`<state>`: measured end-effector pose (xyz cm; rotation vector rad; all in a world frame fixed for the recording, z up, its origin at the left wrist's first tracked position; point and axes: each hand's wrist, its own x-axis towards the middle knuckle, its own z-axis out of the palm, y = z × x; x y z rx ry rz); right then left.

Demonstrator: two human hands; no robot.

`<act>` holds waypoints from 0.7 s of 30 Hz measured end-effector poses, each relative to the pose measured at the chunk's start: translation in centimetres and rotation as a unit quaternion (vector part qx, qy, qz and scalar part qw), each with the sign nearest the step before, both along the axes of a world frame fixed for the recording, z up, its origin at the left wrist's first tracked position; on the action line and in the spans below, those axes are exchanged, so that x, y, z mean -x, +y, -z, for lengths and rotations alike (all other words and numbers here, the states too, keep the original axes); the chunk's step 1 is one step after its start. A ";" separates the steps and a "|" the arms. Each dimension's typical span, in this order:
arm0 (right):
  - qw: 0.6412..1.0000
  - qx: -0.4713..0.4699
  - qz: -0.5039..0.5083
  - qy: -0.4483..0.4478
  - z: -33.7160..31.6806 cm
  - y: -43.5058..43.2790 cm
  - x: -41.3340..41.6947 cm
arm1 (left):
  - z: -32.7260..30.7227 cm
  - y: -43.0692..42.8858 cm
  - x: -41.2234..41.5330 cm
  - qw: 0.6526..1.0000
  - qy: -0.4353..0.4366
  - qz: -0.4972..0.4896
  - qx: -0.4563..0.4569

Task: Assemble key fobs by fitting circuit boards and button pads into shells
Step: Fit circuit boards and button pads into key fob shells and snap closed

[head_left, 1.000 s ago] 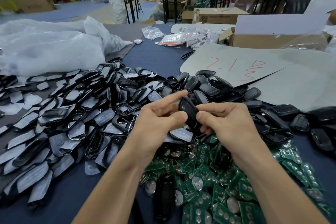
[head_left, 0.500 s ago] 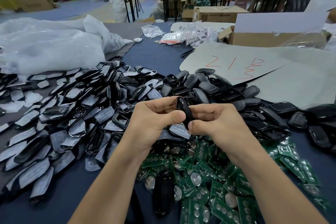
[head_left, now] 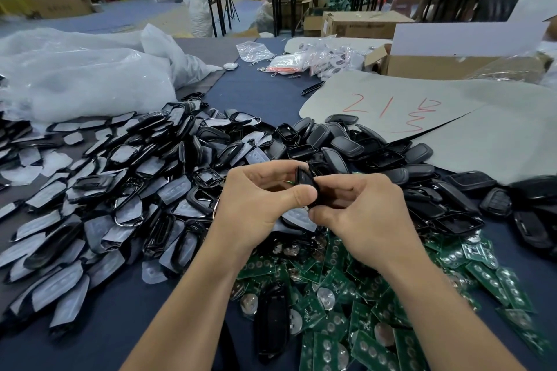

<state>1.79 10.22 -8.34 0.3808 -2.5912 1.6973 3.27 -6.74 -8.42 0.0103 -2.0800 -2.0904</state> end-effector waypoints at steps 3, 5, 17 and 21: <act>0.995 -0.068 0.048 0.056 0.1 -0.2 -0.4 | 0.0 0.5 -0.1 0.999 -0.026 -0.012 -0.039; 0.987 -0.105 0.080 0.093 0.3 -0.3 -0.4 | 0.2 0.7 -0.1 0.999 -0.031 -0.031 -0.027; 0.999 0.006 -0.030 -0.045 0.3 1.0 1.2 | 0.9 0.7 -0.3 0.989 0.047 -0.069 0.119; 0.994 0.100 0.011 -0.033 0.7 0.9 1.2 | 1.0 0.9 -0.1 0.992 0.025 -0.058 0.108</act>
